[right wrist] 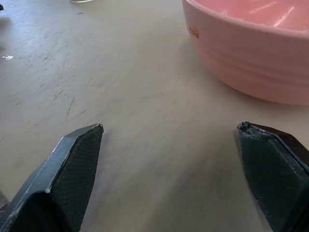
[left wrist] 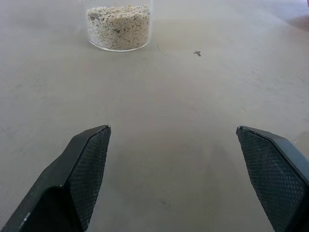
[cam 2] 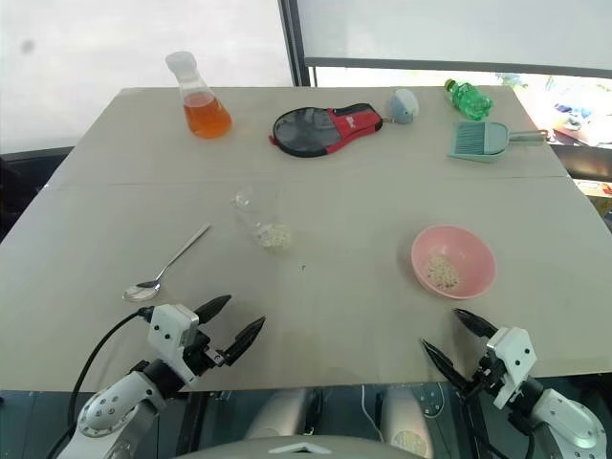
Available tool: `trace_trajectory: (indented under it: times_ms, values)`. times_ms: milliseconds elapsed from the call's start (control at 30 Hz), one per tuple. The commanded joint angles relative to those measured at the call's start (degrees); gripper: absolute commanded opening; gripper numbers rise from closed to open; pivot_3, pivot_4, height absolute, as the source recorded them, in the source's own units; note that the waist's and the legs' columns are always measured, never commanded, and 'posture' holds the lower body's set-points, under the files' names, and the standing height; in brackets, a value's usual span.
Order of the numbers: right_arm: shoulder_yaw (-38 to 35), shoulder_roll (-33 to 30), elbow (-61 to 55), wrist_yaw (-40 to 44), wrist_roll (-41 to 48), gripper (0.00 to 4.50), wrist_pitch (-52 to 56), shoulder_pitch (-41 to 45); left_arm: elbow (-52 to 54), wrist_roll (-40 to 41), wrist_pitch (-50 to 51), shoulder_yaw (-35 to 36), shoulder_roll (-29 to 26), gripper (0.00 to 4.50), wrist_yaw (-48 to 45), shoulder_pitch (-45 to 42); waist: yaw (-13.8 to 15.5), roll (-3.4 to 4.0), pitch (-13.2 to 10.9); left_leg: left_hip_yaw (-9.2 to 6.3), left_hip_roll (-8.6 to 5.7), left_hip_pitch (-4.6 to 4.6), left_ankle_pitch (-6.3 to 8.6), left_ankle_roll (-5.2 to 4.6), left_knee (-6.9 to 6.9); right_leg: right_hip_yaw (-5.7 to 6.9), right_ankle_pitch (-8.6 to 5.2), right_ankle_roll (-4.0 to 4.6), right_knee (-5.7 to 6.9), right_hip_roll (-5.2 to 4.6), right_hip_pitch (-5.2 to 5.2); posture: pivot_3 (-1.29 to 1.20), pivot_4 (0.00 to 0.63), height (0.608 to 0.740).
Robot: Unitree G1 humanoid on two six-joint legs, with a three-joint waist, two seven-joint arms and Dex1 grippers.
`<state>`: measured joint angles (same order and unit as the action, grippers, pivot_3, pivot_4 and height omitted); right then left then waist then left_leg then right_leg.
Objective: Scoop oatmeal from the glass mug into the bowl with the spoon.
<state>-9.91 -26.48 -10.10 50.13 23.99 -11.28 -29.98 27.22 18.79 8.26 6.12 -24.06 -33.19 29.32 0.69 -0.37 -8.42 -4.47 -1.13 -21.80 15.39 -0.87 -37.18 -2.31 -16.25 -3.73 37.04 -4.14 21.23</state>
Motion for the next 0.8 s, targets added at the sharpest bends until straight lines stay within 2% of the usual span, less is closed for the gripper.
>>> trace_trajectory:
  times_ms: [33, 367, 800]
  values:
    - [0.38, 0.59, 1.72, 0.08, -0.52, 4.5, -0.47, 0.05, 2.03, 1.18, 1.48, 0.49, -0.22, 4.39, 0.58, -1.04, -0.01, -0.02, 0.0, 0.0, 0.0, 0.0, 0.0, 0.0, 0.0, 0.0, 0.0, 0.0, 0.0, 0.0, 0.0, 0.0, 0.15, 0.74]
    - [2.03, 1.73, 4.27, 0.08, -2.14, 4.5, -2.52, 2.83, -1.45, 0.84, 1.88, 0.89, -0.49, 4.39, 0.35, -5.73, -0.34, -0.34, 0.13, 0.05, 0.07, 0.08, 0.0, 0.0, -0.02, 0.01, 0.06, 0.06, 0.0, 0.08, -0.02, 0.0, 0.15, 0.74]
    - [2.32, 1.78, 4.4, 0.22, -2.38, 4.5, -2.61, 3.72, -2.47, 0.16, 1.0, -0.1, 0.34, 4.39, 0.51, -6.01, -0.36, -0.35, 0.13, 0.01, 0.12, 0.07, 0.0, 0.0, -0.01, -0.04, 0.07, 0.08, 0.0, 0.06, 0.0, 0.0, 0.15, 0.74]
